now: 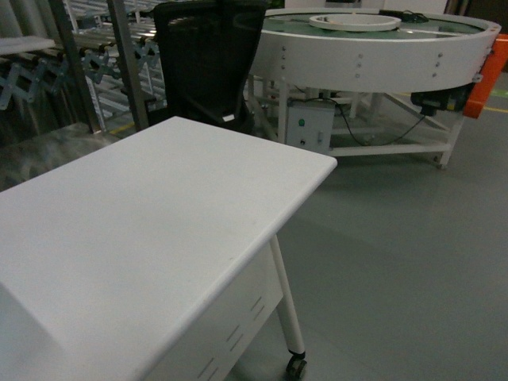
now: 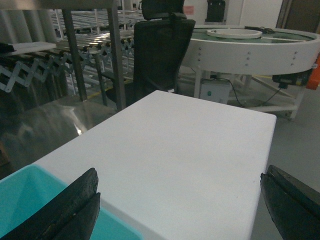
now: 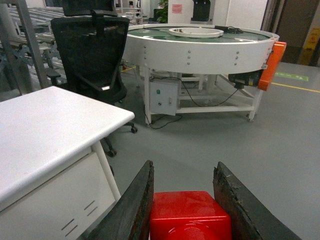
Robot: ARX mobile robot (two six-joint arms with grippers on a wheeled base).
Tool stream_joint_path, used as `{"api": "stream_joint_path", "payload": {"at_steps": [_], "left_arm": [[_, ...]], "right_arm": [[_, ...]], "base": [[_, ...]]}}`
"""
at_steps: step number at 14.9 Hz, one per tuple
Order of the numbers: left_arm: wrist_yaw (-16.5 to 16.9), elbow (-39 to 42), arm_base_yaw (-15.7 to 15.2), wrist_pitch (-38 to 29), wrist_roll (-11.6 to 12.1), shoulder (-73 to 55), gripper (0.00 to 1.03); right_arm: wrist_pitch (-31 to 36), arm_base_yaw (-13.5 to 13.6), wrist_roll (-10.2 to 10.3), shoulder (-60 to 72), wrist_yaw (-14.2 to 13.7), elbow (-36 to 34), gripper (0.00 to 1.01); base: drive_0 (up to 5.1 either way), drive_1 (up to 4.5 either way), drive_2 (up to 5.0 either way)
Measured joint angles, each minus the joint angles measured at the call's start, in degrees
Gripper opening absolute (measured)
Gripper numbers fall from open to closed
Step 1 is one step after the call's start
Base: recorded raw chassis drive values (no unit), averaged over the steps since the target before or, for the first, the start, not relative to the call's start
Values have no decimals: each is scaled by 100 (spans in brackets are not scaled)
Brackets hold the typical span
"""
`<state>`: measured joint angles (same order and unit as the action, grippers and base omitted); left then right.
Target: Pick red block from blue box to shelf
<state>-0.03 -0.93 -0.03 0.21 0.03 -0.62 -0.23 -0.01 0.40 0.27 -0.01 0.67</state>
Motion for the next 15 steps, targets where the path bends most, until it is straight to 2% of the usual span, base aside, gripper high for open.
{"api": "stream_joint_path", "payload": {"at_steps": [15], "left_arm": [[0,0,0,2,0,0,98]], "right_arm": [[-2,0,0,0,0,0,29]], "base": [[0,0,0]]}}
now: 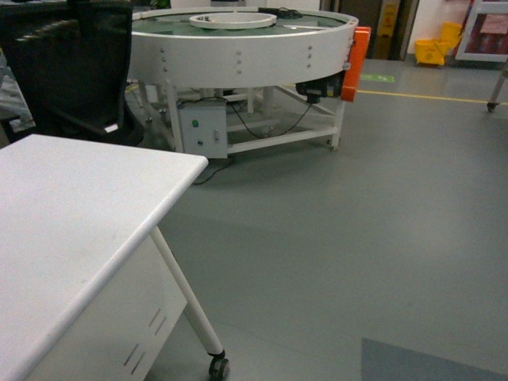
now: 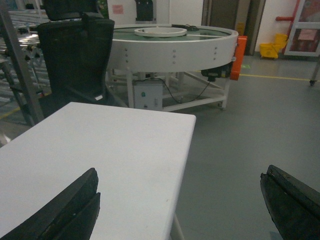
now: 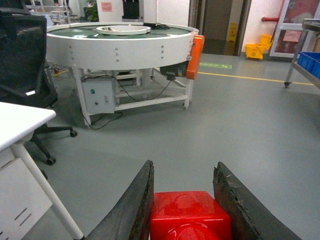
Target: Pick red block from blue box to shelf
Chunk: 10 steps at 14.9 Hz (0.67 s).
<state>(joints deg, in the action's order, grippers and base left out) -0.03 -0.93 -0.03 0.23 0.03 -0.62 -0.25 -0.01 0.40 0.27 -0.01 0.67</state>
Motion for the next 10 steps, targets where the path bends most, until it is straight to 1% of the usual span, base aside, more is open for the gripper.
{"api": "stream_joint_path", "payload": {"at_steps": [10], "left_arm": [[0,0,0,-2,0,0,98]], "right_arm": [[0,0,0,0,0,0,29]], "base": [[0,0,0]]}}
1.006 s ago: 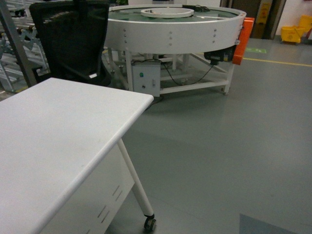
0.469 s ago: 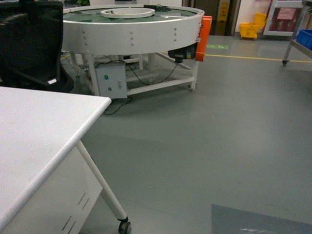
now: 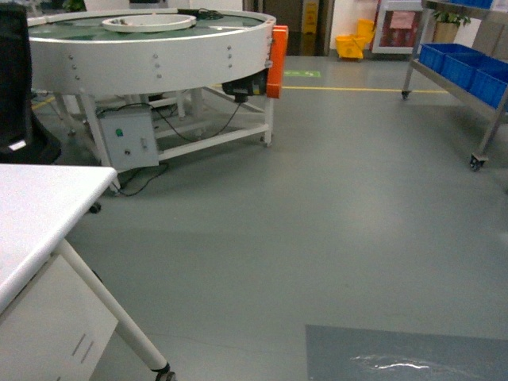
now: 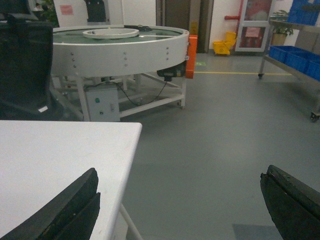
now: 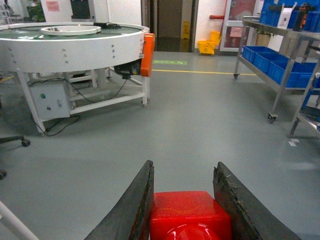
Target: Pick red block from blue box to shelf
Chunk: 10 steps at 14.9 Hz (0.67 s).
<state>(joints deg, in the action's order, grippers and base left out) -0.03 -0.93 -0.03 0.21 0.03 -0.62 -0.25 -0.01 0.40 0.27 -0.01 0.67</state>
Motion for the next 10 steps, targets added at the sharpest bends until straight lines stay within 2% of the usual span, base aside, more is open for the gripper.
{"api": "stream_joint_path", "payload": {"at_steps": [10], "left_arm": [[-15,0,9,9,-2,0,98]], "right_arm": [[2,0,0,0,0,0,29]], "base": [[0,0,0]]}}
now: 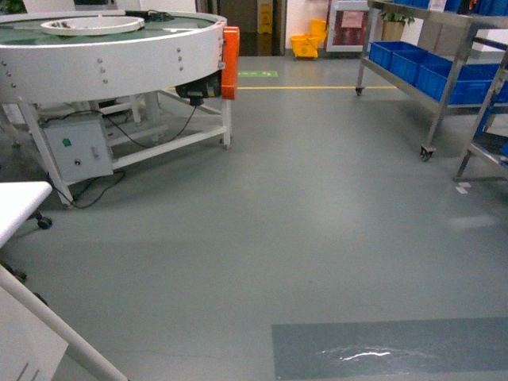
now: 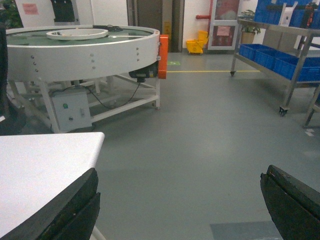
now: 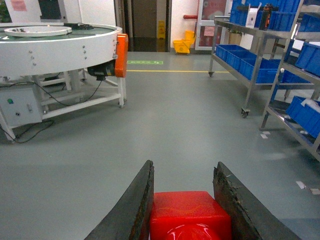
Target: Pick red block from blue box to shelf
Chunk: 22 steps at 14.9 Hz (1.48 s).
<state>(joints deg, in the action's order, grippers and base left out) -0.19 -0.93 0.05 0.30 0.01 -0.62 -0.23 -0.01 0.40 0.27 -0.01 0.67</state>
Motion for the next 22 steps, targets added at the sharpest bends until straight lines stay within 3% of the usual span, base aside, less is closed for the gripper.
{"api": "stream_joint_path", "payload": {"at_steps": [11,22], "left_arm": [[7,0,0,-22,0,0,98],[15,0,0,-15,0,0,98]], "right_arm": [[9,0,0,0,-2,0,29],[4,0,0,0,-2,0,29]], "base": [[0,0,0],[0,426,-425]]}}
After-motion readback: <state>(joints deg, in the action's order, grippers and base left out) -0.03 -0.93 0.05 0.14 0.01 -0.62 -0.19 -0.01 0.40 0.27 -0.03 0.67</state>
